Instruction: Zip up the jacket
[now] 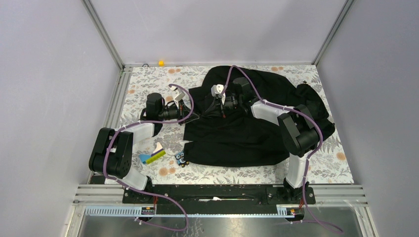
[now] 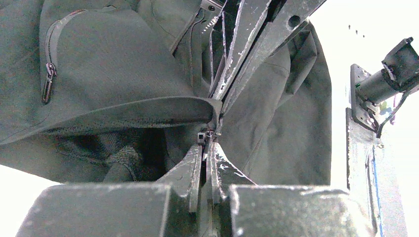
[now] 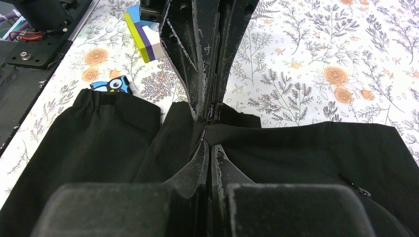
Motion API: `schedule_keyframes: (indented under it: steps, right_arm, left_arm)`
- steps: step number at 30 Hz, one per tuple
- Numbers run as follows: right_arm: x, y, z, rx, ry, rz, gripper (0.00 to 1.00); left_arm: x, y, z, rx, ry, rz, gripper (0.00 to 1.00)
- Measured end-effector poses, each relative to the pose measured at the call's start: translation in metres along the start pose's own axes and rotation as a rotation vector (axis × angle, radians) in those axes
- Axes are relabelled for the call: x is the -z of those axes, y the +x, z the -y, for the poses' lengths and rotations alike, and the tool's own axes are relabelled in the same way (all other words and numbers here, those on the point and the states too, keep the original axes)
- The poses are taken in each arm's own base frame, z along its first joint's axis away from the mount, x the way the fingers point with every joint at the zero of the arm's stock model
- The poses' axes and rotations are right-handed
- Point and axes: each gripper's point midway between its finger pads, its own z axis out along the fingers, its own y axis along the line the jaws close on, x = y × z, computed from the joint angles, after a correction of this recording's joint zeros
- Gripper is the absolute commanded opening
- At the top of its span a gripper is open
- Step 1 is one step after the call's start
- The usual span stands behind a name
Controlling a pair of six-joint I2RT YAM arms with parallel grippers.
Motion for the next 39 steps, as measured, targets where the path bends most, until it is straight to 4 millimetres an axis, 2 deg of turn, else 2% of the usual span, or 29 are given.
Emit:
schedule_keyframes:
  steps: [39]
  right_arm:
    - [0.003,-0.004,0.013,0.010,0.055,0.006,0.00]
  left_arm:
    - [0.000,0.001,0.000,0.019,0.013,-0.004,0.00]
